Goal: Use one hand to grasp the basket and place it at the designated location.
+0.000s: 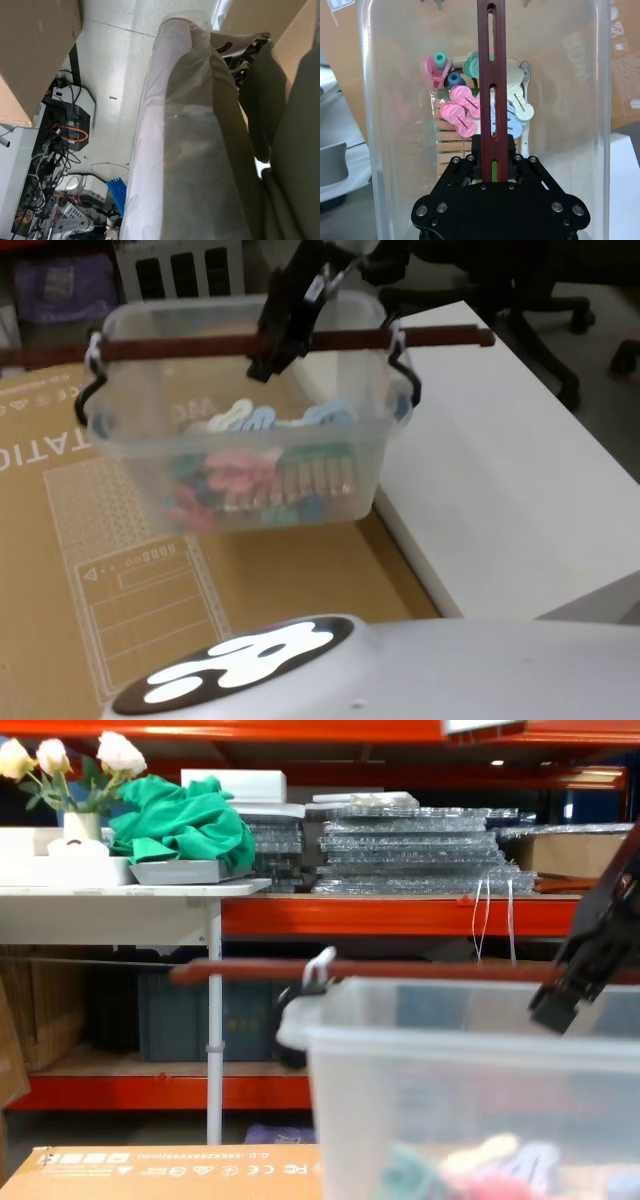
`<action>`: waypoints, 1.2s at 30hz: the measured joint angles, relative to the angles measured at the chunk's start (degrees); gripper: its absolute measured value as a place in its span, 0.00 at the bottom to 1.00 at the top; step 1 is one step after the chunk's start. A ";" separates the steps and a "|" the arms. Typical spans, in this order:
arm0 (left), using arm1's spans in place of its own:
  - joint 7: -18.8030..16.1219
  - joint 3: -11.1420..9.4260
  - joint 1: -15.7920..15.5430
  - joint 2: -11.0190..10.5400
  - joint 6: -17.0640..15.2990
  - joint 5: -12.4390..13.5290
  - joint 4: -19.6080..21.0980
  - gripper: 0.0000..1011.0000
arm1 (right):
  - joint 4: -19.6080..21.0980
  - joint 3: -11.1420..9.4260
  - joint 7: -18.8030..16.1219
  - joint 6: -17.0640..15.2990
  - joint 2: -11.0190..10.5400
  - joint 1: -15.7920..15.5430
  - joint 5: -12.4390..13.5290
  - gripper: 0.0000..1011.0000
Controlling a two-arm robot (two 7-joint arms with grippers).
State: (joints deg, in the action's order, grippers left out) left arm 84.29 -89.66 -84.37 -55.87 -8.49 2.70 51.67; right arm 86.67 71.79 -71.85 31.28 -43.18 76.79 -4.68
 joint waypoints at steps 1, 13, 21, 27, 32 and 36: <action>0.00 0.00 0.00 0.00 0.00 0.00 -0.01 0.00 | -0.30 -0.30 -0.11 -0.16 -0.30 0.08 0.29 0.23; 0.00 0.00 0.00 0.00 0.00 0.01 -0.03 0.00 | -2.94 -3.75 -0.74 -1.86 -3.53 0.30 2.32 0.23; 0.00 0.00 0.00 0.00 0.00 0.00 0.01 0.00 | -4.09 -5.97 -1.14 -3.86 -5.73 0.55 2.73 0.23; 0.00 0.00 0.00 0.00 0.00 0.01 -0.01 0.00 | -5.14 -7.08 -1.37 -5.48 -6.86 0.53 2.68 0.23; 0.00 0.00 0.00 0.00 0.00 0.01 -0.01 0.00 | -6.31 -8.03 -1.67 -8.24 -8.49 0.51 1.73 0.23; 0.00 0.00 0.00 0.00 0.00 0.00 -0.01 0.00 | -7.14 -8.63 -1.98 -9.92 -9.23 0.55 0.88 0.23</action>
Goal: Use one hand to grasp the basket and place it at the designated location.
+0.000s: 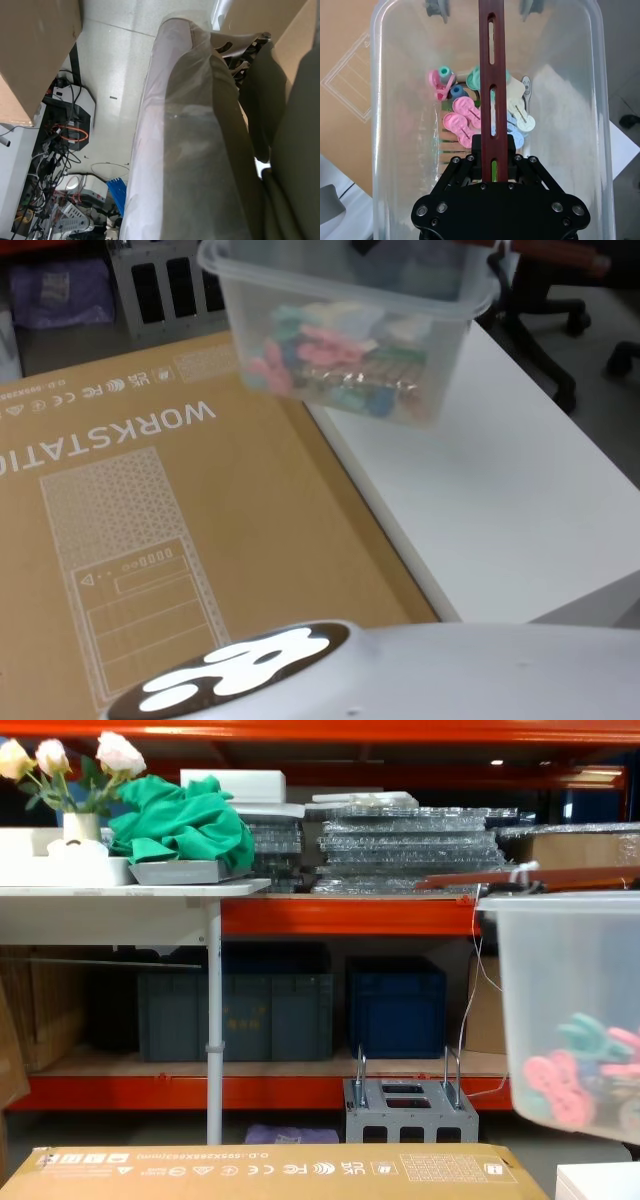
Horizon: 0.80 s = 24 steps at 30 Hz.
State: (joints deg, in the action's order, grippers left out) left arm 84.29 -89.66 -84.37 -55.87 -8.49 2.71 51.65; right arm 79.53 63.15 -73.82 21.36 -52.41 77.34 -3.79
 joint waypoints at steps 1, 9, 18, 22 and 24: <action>0.00 0.00 0.00 0.00 0.00 0.00 0.00 0.00 | -0.15 -0.10 -0.03 -0.28 -0.13 0.00 -0.05 0.23; 0.00 0.00 0.00 0.00 0.00 0.00 0.00 0.00 | -2.64 -1.56 -0.09 -3.06 -1.92 -0.35 -1.29 0.23; 0.00 0.00 0.00 0.00 0.00 0.00 0.01 0.00 | -4.33 -2.62 -0.01 -5.65 -3.48 -1.03 -2.83 0.23; 0.00 0.00 0.00 0.00 0.00 0.00 0.00 0.00 | -4.94 -3.12 -0.01 -6.81 -3.96 -1.38 -3.45 0.23; 0.00 0.00 0.00 -0.01 0.00 0.01 -0.03 0.00 | -5.47 -3.23 -0.04 -7.98 -4.22 -1.48 -4.30 0.23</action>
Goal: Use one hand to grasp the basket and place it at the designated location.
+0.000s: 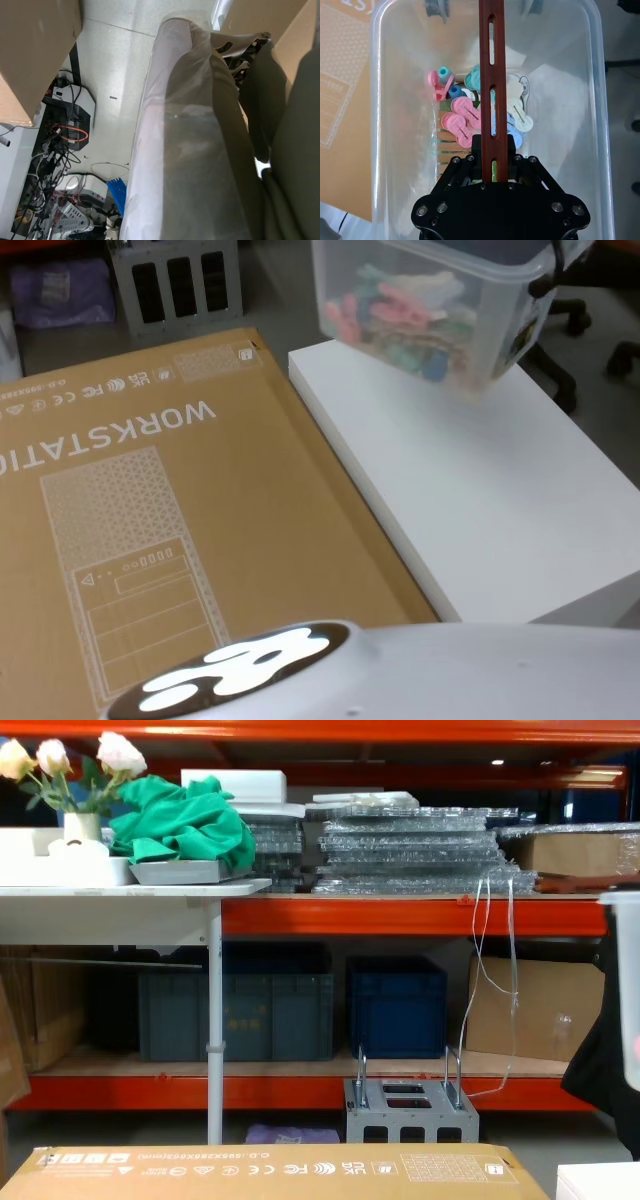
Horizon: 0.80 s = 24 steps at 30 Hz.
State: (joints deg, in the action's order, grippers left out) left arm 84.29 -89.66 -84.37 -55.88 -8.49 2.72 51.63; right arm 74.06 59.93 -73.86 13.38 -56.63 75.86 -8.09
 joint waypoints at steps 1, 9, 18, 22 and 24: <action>0.01 0.00 0.00 0.00 0.00 0.00 0.01 0.00 | -0.25 -0.03 -0.06 -0.45 -0.04 -0.02 -0.33 0.23; 0.00 0.00 0.00 0.01 0.00 0.00 0.02 0.00 | -1.76 -0.41 -0.81 -3.60 -0.25 -0.16 -2.27 0.23; 0.00 0.00 0.00 0.01 0.00 0.00 0.03 0.00 | -2.62 -0.87 -1.56 -8.77 -1.17 -1.23 -4.23 0.23; 0.00 0.00 0.00 0.00 0.00 -0.01 0.03 0.00 | -2.91 -1.04 -1.96 -11.45 -1.43 -1.91 -5.11 0.23; 0.00 0.00 0.00 0.01 0.00 -0.01 0.03 0.00 | -3.25 -1.06 -2.15 -12.43 -1.48 -2.19 -5.38 0.23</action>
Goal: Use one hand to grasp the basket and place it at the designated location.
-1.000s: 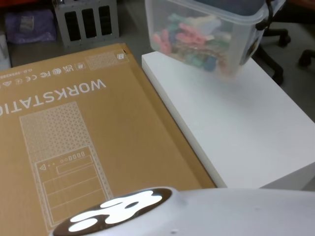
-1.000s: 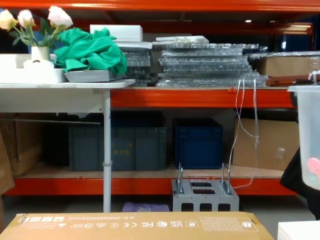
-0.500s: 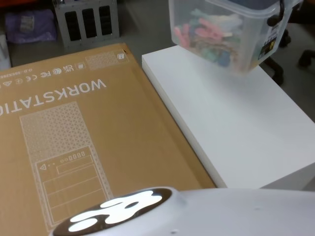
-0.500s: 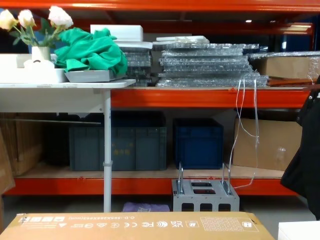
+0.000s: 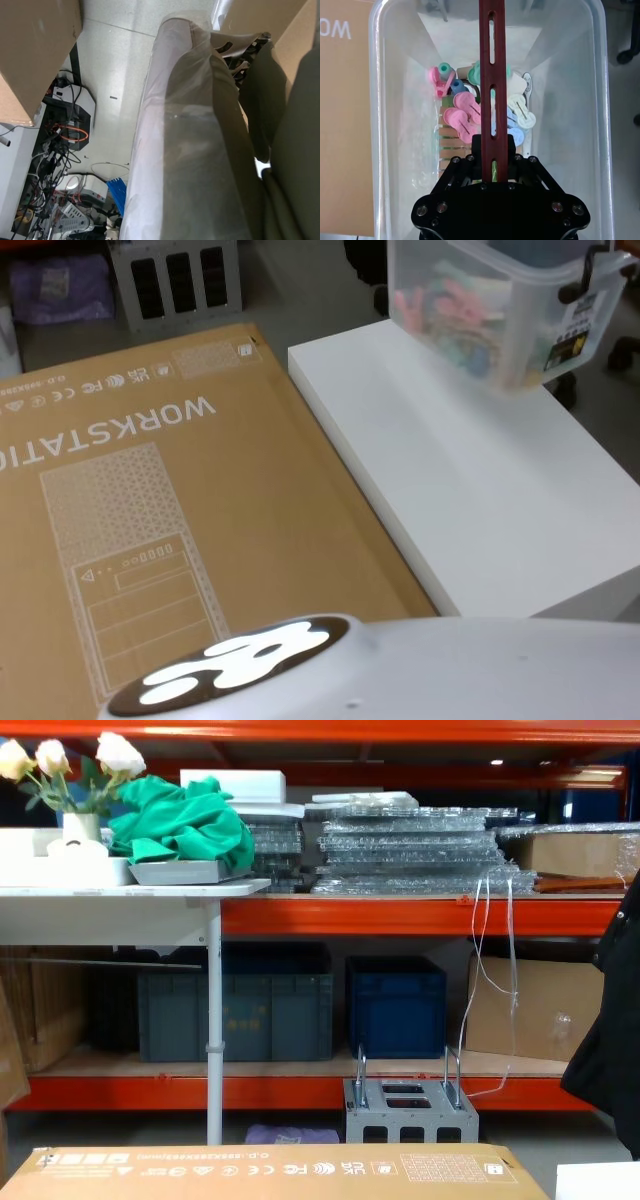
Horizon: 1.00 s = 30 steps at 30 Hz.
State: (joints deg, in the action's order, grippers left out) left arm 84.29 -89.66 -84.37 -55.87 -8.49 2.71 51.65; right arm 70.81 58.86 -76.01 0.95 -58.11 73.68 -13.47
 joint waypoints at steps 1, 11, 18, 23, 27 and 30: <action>0.00 0.00 0.00 0.00 0.00 0.00 0.00 0.00 | -0.29 -0.06 -0.11 -0.91 -0.13 -0.43 -0.10 0.23; 0.00 0.00 0.00 0.00 0.00 0.00 0.00 0.00 | -0.98 -0.37 -0.55 -3.09 -0.60 -3.10 -0.37 0.23; 0.00 0.00 0.00 0.00 0.00 0.00 0.00 0.00 | -0.82 -0.46 -1.07 -3.19 -0.59 -4.53 -0.43 0.23; 0.00 0.00 0.00 0.00 0.00 0.00 0.00 0.00 | -0.49 -0.47 -1.41 -3.19 -0.20 -5.92 -0.38 0.23; 0.00 0.00 0.00 0.00 0.00 0.00 0.00 0.00 | -0.55 -0.54 -1.40 -3.18 0.25 -6.58 -0.53 0.23; 0.00 0.00 0.00 0.00 0.00 0.00 0.00 0.00 | -0.45 -0.71 -1.40 -3.31 0.43 -7.10 -0.75 0.23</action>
State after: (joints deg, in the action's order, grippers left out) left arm 84.29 -89.66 -84.37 -55.87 -8.49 2.71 51.65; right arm 70.37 58.15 -77.42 -2.36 -57.68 66.57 -14.22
